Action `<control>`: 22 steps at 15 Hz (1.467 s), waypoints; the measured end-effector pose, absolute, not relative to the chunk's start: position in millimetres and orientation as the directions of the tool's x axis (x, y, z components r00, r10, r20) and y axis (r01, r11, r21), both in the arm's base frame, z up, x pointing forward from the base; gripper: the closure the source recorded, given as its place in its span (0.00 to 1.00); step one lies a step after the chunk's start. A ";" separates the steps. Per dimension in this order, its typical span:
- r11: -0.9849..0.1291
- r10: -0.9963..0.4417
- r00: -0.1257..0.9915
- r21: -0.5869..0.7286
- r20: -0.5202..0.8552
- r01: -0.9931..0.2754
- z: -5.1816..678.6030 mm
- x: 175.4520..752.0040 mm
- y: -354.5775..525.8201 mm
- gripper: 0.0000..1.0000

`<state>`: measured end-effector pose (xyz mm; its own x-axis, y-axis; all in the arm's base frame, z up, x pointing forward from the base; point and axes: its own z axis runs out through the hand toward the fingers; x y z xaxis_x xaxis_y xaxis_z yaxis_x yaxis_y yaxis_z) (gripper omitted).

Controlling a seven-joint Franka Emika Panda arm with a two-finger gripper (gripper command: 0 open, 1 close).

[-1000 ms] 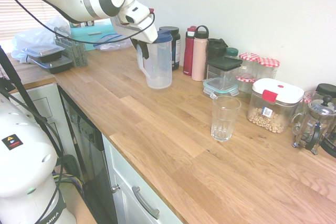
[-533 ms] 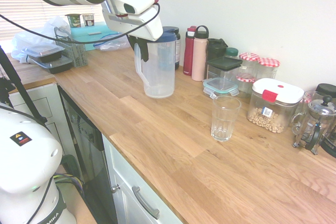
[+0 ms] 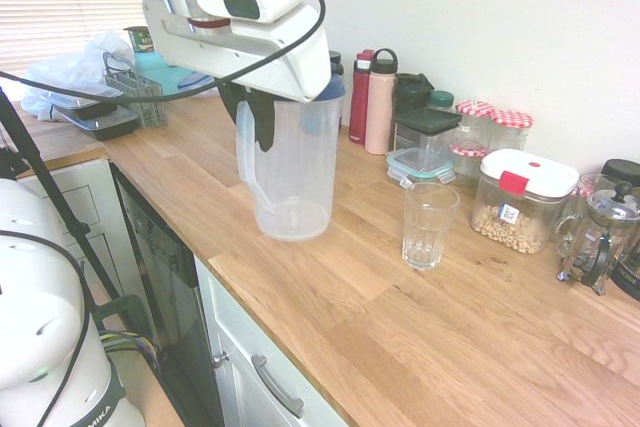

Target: Pour me some water

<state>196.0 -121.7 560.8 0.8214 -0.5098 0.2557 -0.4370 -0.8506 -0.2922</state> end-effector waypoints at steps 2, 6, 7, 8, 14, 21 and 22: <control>-0.868 -0.476 0.837 -0.299 0.271 -0.397 547.0 199.8 -168.6 1.00; -0.929 -0.327 0.915 -0.255 0.236 -0.267 538.1 237.1 -260.8 1.00; -0.944 -0.285 0.931 -0.233 0.227 -0.233 540.3 249.5 -277.1 1.00; -0.958 -0.249 0.944 -0.201 0.217 -0.206 546.7 265.2 -287.6 1.00; -0.995 -0.057 0.995 0.080 0.085 -0.064 550.8 381.1 -271.7 1.00; -0.937 0.023 0.999 0.349 -0.030 0.032 561.9 439.1 -207.8 1.00; -0.922 0.024 0.998 0.385 -0.052 0.042 559.0 444.7 -201.5 1.00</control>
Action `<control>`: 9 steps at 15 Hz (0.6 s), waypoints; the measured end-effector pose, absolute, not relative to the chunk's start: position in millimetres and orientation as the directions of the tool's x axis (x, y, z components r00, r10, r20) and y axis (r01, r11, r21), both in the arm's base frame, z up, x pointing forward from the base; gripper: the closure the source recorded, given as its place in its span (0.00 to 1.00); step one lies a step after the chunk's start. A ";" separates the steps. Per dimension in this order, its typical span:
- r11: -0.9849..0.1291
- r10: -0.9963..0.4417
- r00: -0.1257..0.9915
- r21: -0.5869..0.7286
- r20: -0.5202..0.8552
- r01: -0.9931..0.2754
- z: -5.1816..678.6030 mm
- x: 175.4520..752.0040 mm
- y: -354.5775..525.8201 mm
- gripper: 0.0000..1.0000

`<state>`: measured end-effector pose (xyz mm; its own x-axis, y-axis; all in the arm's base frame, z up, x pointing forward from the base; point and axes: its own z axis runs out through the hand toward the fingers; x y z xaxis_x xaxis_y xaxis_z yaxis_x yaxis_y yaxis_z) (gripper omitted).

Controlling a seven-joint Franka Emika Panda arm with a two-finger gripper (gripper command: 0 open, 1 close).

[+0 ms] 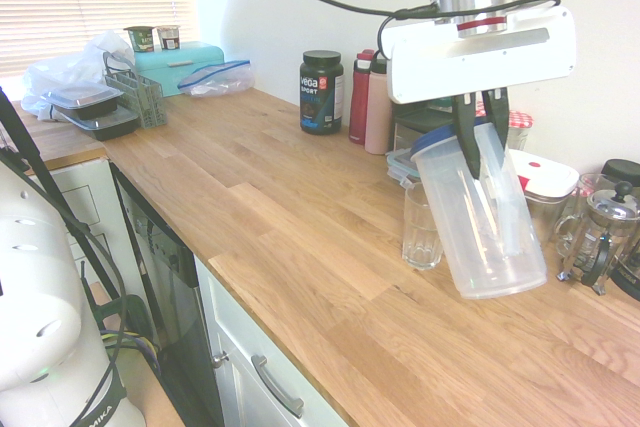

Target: Pour me some water

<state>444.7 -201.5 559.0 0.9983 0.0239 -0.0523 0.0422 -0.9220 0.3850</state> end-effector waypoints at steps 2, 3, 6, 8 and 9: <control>-0.895 0.027 0.996 0.441 -0.084 0.062 557.8 451.6 -197.4 1.00; -0.885 0.029 0.995 0.461 -0.095 0.069 559.8 452.3 -197.8 1.00; -0.854 0.040 0.991 0.510 -0.125 0.099 564.5 453.7 -195.4 1.00; -0.824 0.052 0.987 0.552 -0.155 0.130 560.4 460.2 -187.6 1.00; -0.809 0.053 0.984 0.571 -0.167 0.141 558.4 463.0 -183.4 1.00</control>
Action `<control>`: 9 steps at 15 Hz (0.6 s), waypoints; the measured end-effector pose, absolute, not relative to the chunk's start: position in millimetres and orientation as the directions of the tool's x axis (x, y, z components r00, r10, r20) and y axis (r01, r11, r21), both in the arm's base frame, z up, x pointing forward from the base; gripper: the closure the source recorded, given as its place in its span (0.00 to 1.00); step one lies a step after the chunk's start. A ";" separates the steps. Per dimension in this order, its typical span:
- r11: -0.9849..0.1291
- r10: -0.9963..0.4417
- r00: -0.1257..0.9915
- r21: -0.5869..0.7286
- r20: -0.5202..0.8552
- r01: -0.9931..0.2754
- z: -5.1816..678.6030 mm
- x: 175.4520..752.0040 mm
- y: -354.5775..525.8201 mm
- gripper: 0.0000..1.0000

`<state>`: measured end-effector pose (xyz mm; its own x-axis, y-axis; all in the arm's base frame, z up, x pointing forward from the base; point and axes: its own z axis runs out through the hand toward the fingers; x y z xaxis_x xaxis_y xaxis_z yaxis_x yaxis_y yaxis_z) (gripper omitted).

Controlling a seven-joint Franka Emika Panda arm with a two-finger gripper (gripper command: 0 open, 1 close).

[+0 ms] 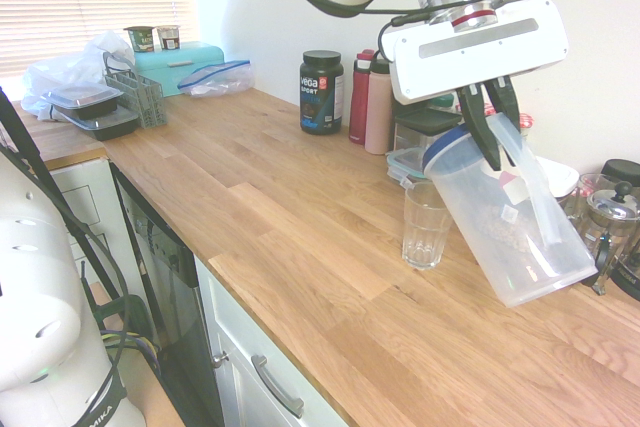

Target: Pour me some water

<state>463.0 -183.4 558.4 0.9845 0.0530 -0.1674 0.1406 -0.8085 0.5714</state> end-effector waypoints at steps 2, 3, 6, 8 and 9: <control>-0.784 0.057 0.982 0.601 -0.180 0.156 556.5 467.4 -175.9 1.00; -0.773 0.058 0.981 0.613 -0.185 0.161 555.8 469.4 -172.6 1.00; -0.750 0.061 0.977 0.637 -0.203 0.179 551.3 474.2 -165.9 1.00; -0.748 0.062 0.976 0.637 -0.210 0.185 545.0 476.5 -161.4 1.00; -0.750 0.063 0.976 0.635 -0.210 0.186 543.5 476.7 -160.1 1.00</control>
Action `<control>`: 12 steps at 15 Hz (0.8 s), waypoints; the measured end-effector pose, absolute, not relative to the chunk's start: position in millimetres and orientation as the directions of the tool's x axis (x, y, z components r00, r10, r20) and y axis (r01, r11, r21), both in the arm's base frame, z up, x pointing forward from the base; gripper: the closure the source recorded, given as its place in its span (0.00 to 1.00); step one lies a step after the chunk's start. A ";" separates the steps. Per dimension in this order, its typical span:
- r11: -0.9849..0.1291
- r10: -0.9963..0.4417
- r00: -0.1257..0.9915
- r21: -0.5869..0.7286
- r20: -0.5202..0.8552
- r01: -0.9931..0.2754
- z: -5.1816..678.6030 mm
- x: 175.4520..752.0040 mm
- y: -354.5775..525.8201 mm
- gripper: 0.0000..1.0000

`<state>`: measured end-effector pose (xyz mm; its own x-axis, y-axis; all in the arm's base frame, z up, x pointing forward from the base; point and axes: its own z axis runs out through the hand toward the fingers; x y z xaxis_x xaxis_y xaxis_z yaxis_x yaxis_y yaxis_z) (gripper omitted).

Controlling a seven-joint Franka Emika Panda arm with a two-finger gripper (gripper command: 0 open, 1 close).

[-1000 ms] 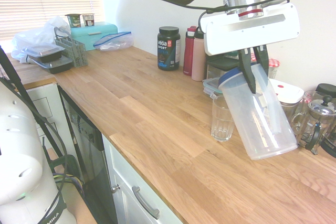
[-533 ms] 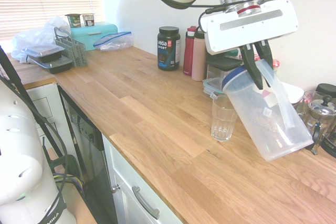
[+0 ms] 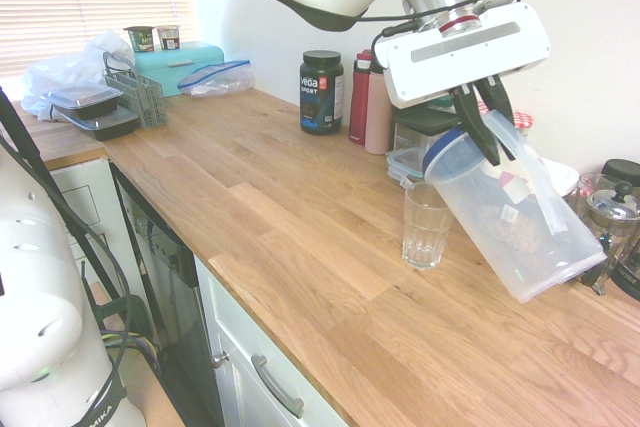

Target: Pour me some water

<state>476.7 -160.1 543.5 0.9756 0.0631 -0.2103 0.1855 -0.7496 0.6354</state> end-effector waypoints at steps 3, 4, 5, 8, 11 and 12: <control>-0.816 0.049 0.987 0.563 -0.151 0.126 556.2 465.6 -173.6 1.00; -0.850 0.041 0.992 0.517 -0.120 0.097 567.0 454.9 -186.0 1.00; -0.882 0.020 0.996 0.468 -0.084 0.058 577.1 442.7 -201.8 1.00; -0.944 -0.079 0.997 0.319 0.021 -0.081 578.2 431.6 -235.5 1.00; -0.965 -0.190 0.979 0.171 0.076 -0.200 550.9 438.9 -258.0 1.00; -0.963 -0.227 0.969 0.126 0.095 -0.238 545.9 435.9 -266.6 1.00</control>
<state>435.9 -266.6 545.9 0.9693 -0.2269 0.0947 -0.2378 -0.9630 0.1265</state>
